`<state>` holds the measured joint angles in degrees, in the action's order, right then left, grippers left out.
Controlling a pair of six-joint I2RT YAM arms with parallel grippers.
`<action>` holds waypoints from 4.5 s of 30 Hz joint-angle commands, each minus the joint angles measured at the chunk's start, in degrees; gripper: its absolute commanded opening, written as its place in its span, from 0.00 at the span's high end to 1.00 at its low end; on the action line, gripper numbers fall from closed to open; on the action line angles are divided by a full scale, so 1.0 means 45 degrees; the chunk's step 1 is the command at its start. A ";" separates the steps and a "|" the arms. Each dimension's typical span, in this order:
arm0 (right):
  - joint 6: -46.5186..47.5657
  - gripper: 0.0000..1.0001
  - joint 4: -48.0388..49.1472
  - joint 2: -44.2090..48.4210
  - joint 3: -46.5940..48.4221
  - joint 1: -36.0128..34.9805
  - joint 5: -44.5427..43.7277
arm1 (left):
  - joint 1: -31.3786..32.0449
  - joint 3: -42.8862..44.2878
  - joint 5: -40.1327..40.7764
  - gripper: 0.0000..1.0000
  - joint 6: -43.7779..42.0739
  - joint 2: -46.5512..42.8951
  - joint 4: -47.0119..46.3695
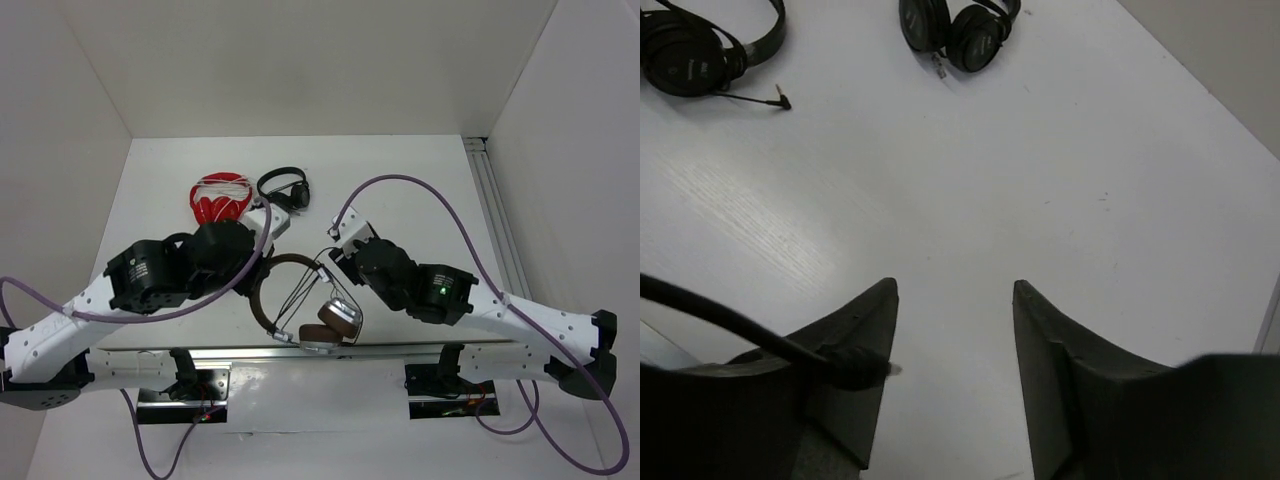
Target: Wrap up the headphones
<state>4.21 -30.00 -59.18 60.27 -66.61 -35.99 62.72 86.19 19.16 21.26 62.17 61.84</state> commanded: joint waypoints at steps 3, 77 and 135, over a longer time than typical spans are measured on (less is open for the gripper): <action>-0.0524 0.35 0.0553 0.0922 -0.0073 0.0367 -0.0362 | -0.2116 0.0905 0.1426 1.00 0.1350 -0.0046 0.0280; -0.3337 0.00 0.1491 0.1002 -0.0581 -0.1546 0.1142 | -2.1927 -0.6537 -0.4826 0.05 0.5921 0.4976 -0.6751; -0.8826 0.00 -0.7943 0.7233 0.2817 -0.1135 -0.0908 | -1.5617 -0.7006 -0.4667 0.00 0.2601 -1.1355 -0.0462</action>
<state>-34.94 -64.84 -25.21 73.36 -72.05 -38.13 -7.77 54.59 -2.52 34.17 12.10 61.60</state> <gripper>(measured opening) 0.999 0.998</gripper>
